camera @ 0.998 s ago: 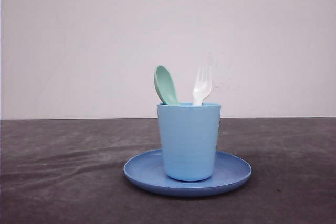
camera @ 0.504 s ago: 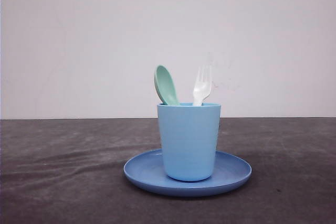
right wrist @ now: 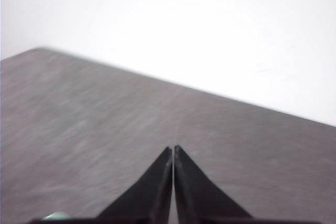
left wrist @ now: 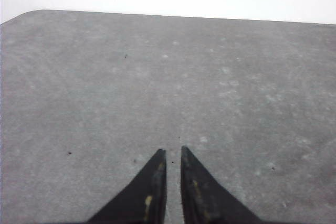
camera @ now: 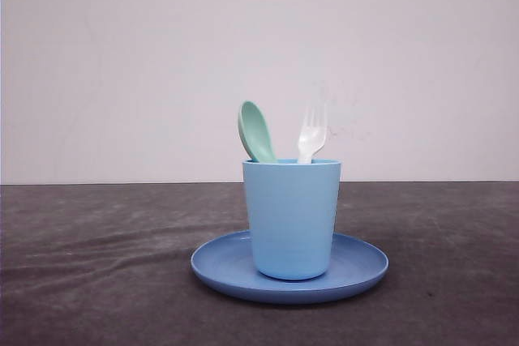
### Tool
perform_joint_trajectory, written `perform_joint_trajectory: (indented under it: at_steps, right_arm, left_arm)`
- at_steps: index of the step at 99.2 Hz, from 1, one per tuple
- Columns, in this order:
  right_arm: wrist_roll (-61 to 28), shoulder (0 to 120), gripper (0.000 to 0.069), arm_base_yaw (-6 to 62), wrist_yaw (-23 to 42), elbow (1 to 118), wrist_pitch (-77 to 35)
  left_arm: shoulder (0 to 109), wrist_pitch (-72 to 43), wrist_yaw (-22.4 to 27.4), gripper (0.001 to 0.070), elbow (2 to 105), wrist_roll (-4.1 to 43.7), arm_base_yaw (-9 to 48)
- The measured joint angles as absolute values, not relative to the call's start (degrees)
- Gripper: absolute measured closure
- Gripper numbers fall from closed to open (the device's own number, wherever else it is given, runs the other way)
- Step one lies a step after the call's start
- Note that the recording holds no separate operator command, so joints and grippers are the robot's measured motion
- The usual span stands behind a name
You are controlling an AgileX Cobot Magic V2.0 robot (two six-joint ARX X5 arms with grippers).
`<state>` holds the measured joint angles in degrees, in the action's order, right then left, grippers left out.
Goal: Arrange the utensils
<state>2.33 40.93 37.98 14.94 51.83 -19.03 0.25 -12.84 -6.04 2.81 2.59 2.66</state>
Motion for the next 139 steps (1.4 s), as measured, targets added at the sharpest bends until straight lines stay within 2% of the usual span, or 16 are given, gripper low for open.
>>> perform_joint_trajectory:
  at_steps: [32,46,79,98,139]
  right_arm:
    - [1.45,34.89,0.0688,14.63,0.3,38.76,-11.53]
    - [1.43,27.53,0.0688,8.19,-1.5,28.95,-6.42]
    - [1.37,12.16,0.0688,0.03,-6.5,9.93,-3.84]
    - [1.32,6.94,0.0688,-3.88,-6.48,6.07,-4.14]
    - [1.74,0.21,0.0688,-4.19,-6.48,0.84,-9.17]
  left_arm:
    - [0.25,-12.84,-6.04,0.0685,2.81,2.59,2.66]
    - [0.25,-12.84,-6.04,0.0685,2.81,2.59,2.66]
    - [0.25,-12.82,-6.04,0.0685,2.81,2.59,2.66]
    - [0.25,-12.82,-6.04,0.0685,2.79,2.59,2.66]
    - [0.25,-12.8,-6.04,0.0685,2.79,2.59,2.66]
